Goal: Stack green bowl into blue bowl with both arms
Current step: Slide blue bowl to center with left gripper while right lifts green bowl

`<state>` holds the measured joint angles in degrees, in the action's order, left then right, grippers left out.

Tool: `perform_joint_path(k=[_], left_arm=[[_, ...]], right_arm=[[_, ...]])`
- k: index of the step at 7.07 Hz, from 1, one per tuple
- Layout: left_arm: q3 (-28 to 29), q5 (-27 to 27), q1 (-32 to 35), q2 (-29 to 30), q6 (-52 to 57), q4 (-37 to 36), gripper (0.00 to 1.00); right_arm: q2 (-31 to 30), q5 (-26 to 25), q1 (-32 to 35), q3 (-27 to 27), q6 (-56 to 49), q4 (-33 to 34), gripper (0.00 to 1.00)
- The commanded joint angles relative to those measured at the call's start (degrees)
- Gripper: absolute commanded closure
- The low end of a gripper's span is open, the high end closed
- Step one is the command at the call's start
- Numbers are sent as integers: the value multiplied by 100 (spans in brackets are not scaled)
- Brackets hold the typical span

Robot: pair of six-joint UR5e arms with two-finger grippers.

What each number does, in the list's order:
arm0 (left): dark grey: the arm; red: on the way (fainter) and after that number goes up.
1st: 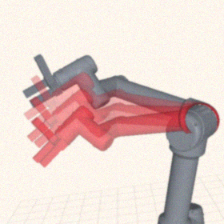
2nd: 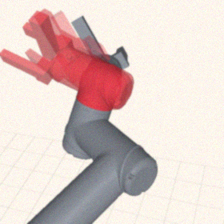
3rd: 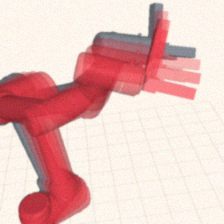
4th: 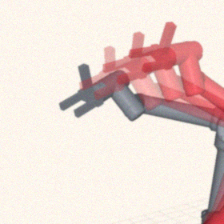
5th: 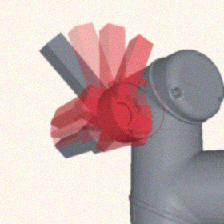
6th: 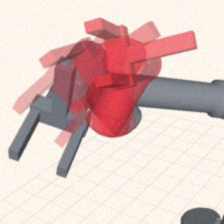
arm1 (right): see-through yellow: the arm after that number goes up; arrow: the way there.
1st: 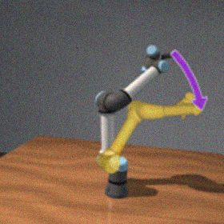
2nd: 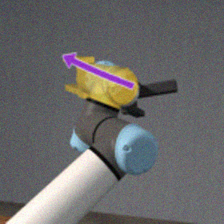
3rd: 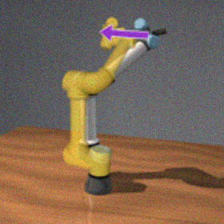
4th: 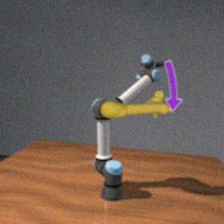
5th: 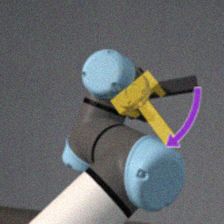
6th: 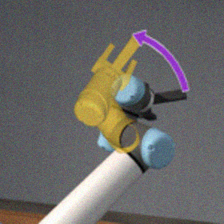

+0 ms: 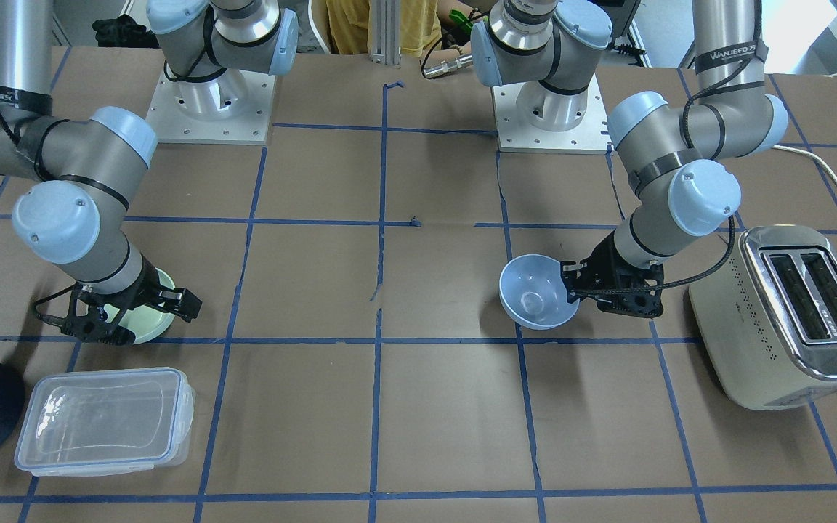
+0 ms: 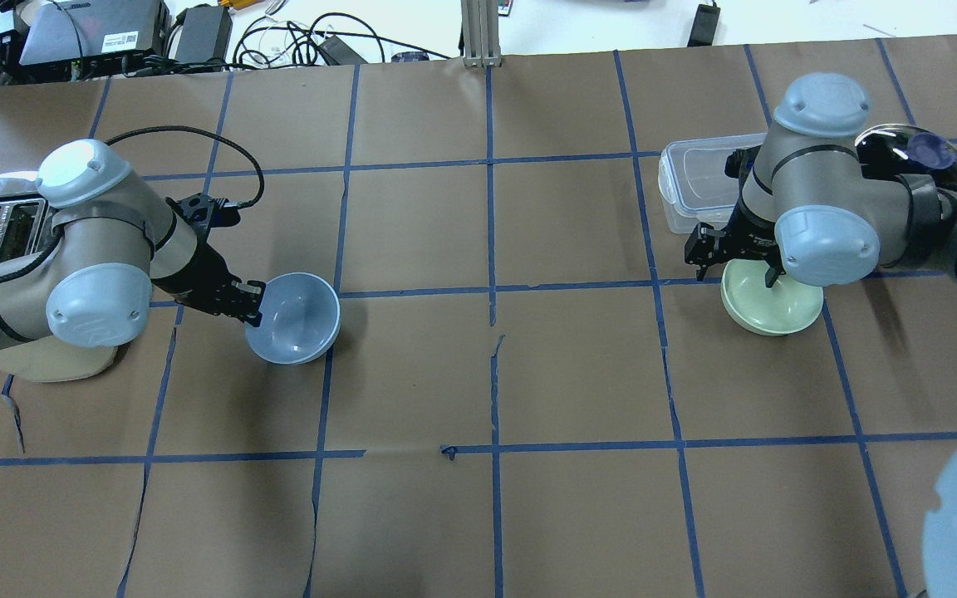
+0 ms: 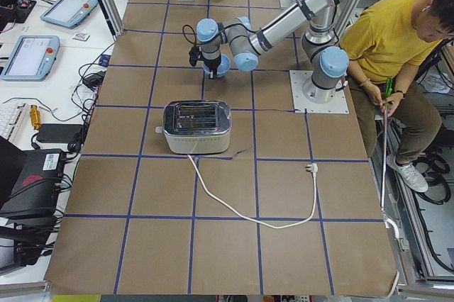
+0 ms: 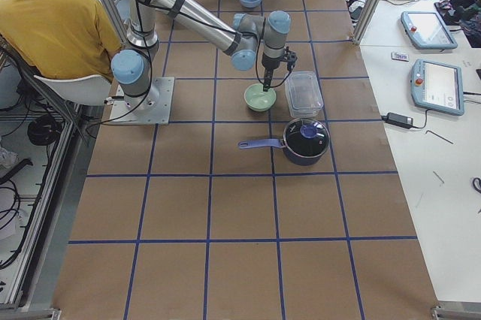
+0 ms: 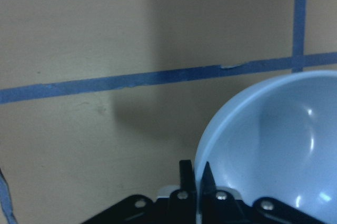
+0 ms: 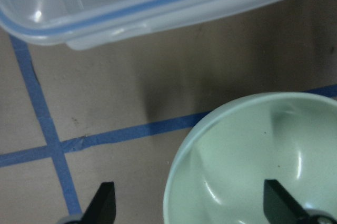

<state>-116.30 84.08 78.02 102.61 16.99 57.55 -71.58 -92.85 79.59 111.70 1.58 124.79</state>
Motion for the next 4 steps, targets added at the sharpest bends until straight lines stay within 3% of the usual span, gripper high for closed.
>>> perform_joint_path(k=[1,2,3,4], left_arm=[[142,-94,1095,66,-1558,-68,100],[317,-59,1815,153,-2333,-216,100],[536,-76,2275,232,-2958,-270,100],[599,-85,2471,303,-3373,-288,100]], right_arm=[[152,13,-40,62,-52,245,21],[153,4,-40,27,-97,247,74],[144,-5,-40,18,-97,230,100],[136,-14,-49,-34,-97,212,100]])
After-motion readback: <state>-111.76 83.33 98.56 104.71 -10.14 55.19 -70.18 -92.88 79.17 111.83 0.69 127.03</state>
